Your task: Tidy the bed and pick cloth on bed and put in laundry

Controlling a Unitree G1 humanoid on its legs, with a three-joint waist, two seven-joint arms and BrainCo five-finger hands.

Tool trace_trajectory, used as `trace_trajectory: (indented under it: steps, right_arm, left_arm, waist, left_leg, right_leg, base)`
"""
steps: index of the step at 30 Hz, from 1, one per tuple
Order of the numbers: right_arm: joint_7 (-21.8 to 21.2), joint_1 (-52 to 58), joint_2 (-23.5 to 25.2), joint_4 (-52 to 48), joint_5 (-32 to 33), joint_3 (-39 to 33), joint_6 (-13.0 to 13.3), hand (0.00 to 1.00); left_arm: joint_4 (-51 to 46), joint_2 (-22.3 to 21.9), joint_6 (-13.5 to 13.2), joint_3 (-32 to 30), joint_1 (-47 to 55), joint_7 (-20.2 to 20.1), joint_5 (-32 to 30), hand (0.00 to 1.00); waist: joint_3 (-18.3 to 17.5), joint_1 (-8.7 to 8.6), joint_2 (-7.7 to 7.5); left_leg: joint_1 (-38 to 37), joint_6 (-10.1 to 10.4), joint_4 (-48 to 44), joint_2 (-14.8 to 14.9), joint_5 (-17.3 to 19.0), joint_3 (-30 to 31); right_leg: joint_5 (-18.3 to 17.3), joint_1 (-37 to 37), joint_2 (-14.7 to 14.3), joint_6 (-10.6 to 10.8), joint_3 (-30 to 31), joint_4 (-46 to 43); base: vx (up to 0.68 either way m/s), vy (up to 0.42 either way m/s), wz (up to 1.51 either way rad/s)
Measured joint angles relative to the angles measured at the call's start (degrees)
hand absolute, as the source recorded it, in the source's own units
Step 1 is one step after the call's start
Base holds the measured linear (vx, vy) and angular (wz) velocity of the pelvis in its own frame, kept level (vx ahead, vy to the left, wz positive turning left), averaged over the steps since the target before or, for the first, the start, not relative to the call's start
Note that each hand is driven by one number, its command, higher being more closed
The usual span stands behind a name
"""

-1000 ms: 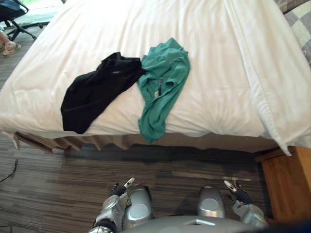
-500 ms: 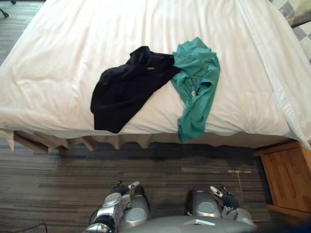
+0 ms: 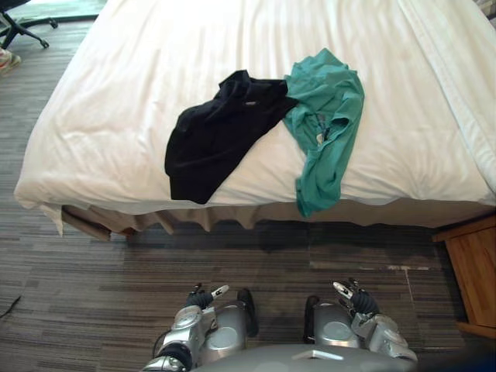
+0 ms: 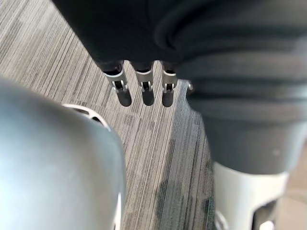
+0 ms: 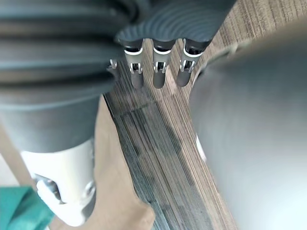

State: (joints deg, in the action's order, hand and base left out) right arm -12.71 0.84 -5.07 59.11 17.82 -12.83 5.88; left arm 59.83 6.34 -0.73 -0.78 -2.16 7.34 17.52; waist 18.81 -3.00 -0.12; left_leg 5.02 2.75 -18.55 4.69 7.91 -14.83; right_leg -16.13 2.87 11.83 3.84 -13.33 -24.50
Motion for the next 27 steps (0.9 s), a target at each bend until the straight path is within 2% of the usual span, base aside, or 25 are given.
trace_trajectory:
  steps: [2, 3, 5, 7, 8, 9, 10, 11, 12, 13, 14, 15, 16, 17, 18, 19, 21, 22, 23, 25, 27]
  right_arm:
    - [0.0, 0.2, 0.1, -0.6, 0.1, -1.7, -0.1, 0.0]
    - [0.0, 0.3, -0.2, -0.7, 0.1, -2.9, -0.2, 0.0]
    - [0.0, 1.0, -2.0, -0.7, 0.1, -2.7, 0.1, 0.0]
    - [0.1, 1.4, -4.0, -0.3, 0.3, -2.5, 0.1, 0.0]
    - [0.2, 1.3, -4.5, 0.2, 0.7, -2.5, 0.1, 0.0]
    - [0.6, 1.1, -5.1, 0.4, 1.2, -2.5, 0.1, 0.0]
    - [0.7, 1.2, -5.3, 0.4, 1.2, -2.6, 0.1, 0.0]
    - [1.0, 1.4, -4.9, 0.8, 1.1, -3.5, 0.1, 0.0]
    - [1.2, 1.3, -3.2, 1.1, 0.9, -4.3, 0.2, 0.0]
    - [1.4, 1.4, -2.5, 1.2, 0.6, -4.8, 0.2, 0.0]
    - [1.8, 1.4, -1.3, 1.4, -0.2, -5.0, 0.5, 0.0]
    - [2.7, 1.5, -0.5, 1.4, -0.5, -6.1, 0.8, 0.0]
    - [2.4, 1.3, -0.5, 1.3, -0.6, -6.1, 1.0, 0.0]
    - [1.8, 1.2, -0.3, 1.3, -1.0, -5.7, 1.5, 0.0]
    - [0.9, 1.2, 0.0, 1.1, -1.5, -4.6, 2.0, 0.0]
    - [-0.6, 1.1, 0.7, -0.1, -1.6, -3.2, 2.7, 0.0]
    - [-2.6, 0.9, 1.5, -1.7, -1.7, -2.1, 2.9, 0.0]
    - [-3.6, 0.2, 1.5, -2.8, -2.3, -1.6, 2.9, 0.0]
    - [-4.0, -0.1, 1.1, -3.1, -2.7, -1.0, 3.0, 0.0]
    - [-4.1, -0.1, 1.0, -2.9, -2.9, -0.3, 2.6, 0.0]
    - [-4.0, 0.1, 1.5, -2.9, -2.7, 0.1, 1.9, 0.0]
  left_arm:
    - [0.0, 0.0, -0.4, -1.8, -0.1, -0.4, 0.4, 0.0]
    - [0.1, 0.1, -0.4, -2.4, 0.3, -0.8, 1.6, 0.0]
    - [-0.1, 0.3, -1.0, -2.7, 0.5, -1.1, 2.8, 0.0]
    - [0.0, 0.8, -1.3, -2.7, 0.7, -1.1, 3.8, 0.0]
    - [0.0, 0.9, -1.3, -2.7, 1.0, -1.1, 3.9, 0.0]
    - [0.1, 0.9, -1.3, -2.7, 1.4, -1.0, 3.9, 0.0]
    - [0.1, 0.8, -1.2, -2.6, 1.6, -1.1, 3.9, 0.0]
    - [0.1, 1.2, -1.1, -2.6, 1.6, -1.3, 3.9, 0.0]
    - [0.1, 2.1, -1.0, -2.6, 0.8, -1.0, 4.4, 0.0]
    - [0.1, 2.1, -0.6, -2.6, 0.7, -0.9, 4.5, 0.0]
    - [0.0, 2.1, 0.0, -2.7, 0.6, -0.9, 5.6, 0.0]
    - [-0.1, 2.0, 0.2, -2.6, 0.5, -0.9, 5.4, 0.0]
    - [-0.1, 1.9, 0.2, -2.7, 0.6, -1.0, 5.3, 0.0]
    - [-0.3, 2.1, 0.4, -2.7, 0.6, -1.0, 5.3, 0.0]
    - [-0.3, 2.5, 0.7, -2.7, 0.8, -0.9, 5.4, 0.0]
    - [-0.2, 3.1, 2.1, -2.6, 1.0, -1.1, 4.9, 0.0]
    - [-0.1, 3.2, 4.6, -2.6, 0.7, -1.5, 3.0, 0.0]
    - [-0.1, 2.6, 6.2, -2.4, 0.1, -2.4, 1.3, 0.0]
    - [-0.1, 2.3, 6.8, -1.9, -0.1, -2.5, 0.6, 0.0]
    - [-0.1, 1.0, 7.5, -1.4, 0.0, -2.5, -0.8, 0.0]
    - [-0.1, 0.8, 7.9, -1.3, 0.1, -2.7, -0.8, 0.0]
  waist:
    - [0.8, -0.3, -1.13]
    - [0.9, -0.81, -1.07]
    - [0.8, -1.16, -0.95]
    - [0.9, -1.71, -0.96]
    - [0.9, -2.48, -0.89]
    - [0.9, -3.16, -0.83]
    - [0.8, -3.24, -0.61]
    - [1.0, -3.18, -0.84]
    - [1.9, -3.16, -2.83]
    - [1.9, -3.06, -2.71]
    - [1.9, -2.3, -2.56]
    - [2.0, -1.93, -2.37]
    - [2.0, -1.73, -1.85]
    - [2.1, -1.17, -1.19]
    - [1.7, -0.78, -1.28]
    - [1.5, -0.69, -1.43]
    - [1.0, -0.67, -2.11]
    - [0.6, -0.81, -2.68]
    - [0.5, -0.94, -2.47]
    - [-0.4, -1.27, -1.05]
    - [-0.9, -0.77, -0.73]
  left_leg:
    - [1.4, 1.4, -3.5, -0.1, 1.9, -0.3]
    - [2.7, 1.2, -7.2, 2.6, 3.5, 0.2]
    - [5.3, 1.6, -11.0, 6.7, 3.6, 4.5]
    - [6.0, 2.8, -10.8, 10.4, 2.9, 10.4]
    - [5.8, 3.3, -9.8, 11.3, 2.6, 11.9]
    - [4.5, 4.1, -7.3, 11.8, 2.1, 13.2]
    - [3.7, 4.5, -5.6, 11.8, 1.8, 13.5]
    - [2.8, 12.0, -5.6, 10.6, 3.0, 13.7]
    - [3.7, 11.2, -10.0, 7.8, 5.3, 13.5]
    - [4.6, 10.7, -12.1, 7.3, 6.8, 13.6]
    - [5.6, 9.1, -15.2, 6.7, 8.9, 12.8]
    - [5.4, 7.1, -16.0, 6.2, 10.4, 11.6]
    - [4.8, 5.8, -15.1, 6.1, 10.7, 10.5]
    - [4.2, 4.9, -14.0, 6.5, 10.5, 9.5]
    - [3.2, 3.8, -11.9, 7.0, 9.9, 8.7]
    - [1.8, 2.6, -8.4, 7.1, 8.6, 7.8]
    - [-0.3, 1.4, -3.4, 5.5, 6.1, 6.5]
    - [-1.4, 0.6, -0.9, 3.2, 4.8, 5.4]
    - [-2.1, 0.2, -0.1, 2.0, 4.5, 4.8]
    - [-3.5, -0.6, 1.0, 0.2, 3.7, 4.7]
    - [-5.7, -0.7, 2.3, -0.2, 3.5, 4.7]
  right_leg:
    - [-1.3, 0.8, 2.3, -0.2, 0.0, -2.8]
    - [-2.1, 1.4, 3.4, 0.0, 0.1, -4.6]
    - [-4.1, 4.1, 5.7, 0.9, 1.7, -8.7]
    - [-6.4, 7.6, 8.6, 3.7, 5.0, -13.7]
    - [-6.8, 8.1, 9.5, 4.6, 5.7, -14.7]
    - [-6.9, 8.4, 11.2, 7.1, 7.0, -15.5]
    - [-6.6, 8.4, 11.9, 8.5, 7.7, -15.5]
    - [-5.4, 8.0, 13.9, 10.3, 9.0, -14.8]
    - [-2.3, 5.1, 16.0, 10.1, 9.4, -9.8]
    - [0.2, 3.3, 16.0, 10.0, 9.3, -6.7]
    - [6.0, 1.3, 16.2, 8.9, 9.6, -1.9]
    - [11.4, 0.8, 16.1, 1.9, 9.3, 0.2]
    - [15.3, 1.2, 15.8, -3.9, 8.7, 1.1]
    - [14.6, 2.2, 13.9, -1.7, 8.4, 0.4]
    - [12.5, 2.9, 10.9, 2.0, 6.9, -0.9]
    - [9.9, 3.0, 6.2, 4.9, 4.1, -2.3]
    - [5.8, 3.2, 0.4, 5.0, 0.2, -3.4]
    - [3.3, 1.6, -1.0, 3.3, -2.8, -0.9]
    - [3.2, 0.4, -0.3, 2.6, -3.1, 1.2]
    - [3.4, -2.2, 0.6, 2.2, -2.5, 4.1]
    - [3.5, -5.0, 0.7, 2.1, -2.7, 6.0]
  base:
    - [-0.08, -0.047, 0.17]
    - [-0.08, -0.032, 0.13]
    - [-0.07, 0.064, 0.01]
    - [-0.06, 0.276, -0.12]
    - [0.0, 0.41, -0.1]
    - [0.04, 0.517, -0.08]
    - [0.07, 0.693, -0.1]
    - [0.09, 0.745, -0.03]
    - [0.09, 0.656, 0.02]
    - [0.09, 0.656, -0.01]
    - [0.07, 0.65, -0.13]
    - [0.07, 0.727, -0.18]
    - [0.05, 0.564, -0.23]
    - [0.06, 0.474, -0.31]
    - [0.06, 0.362, -0.34]
    - [0.06, 0.317, -0.28]
    - [0.07, 0.224, -0.17]
    - [0.07, 0.188, -0.14]
    - [0.05, 0.16, -0.04]
    - [0.04, 0.118, 0.12]
    - [0.04, 0.039, 0.13]
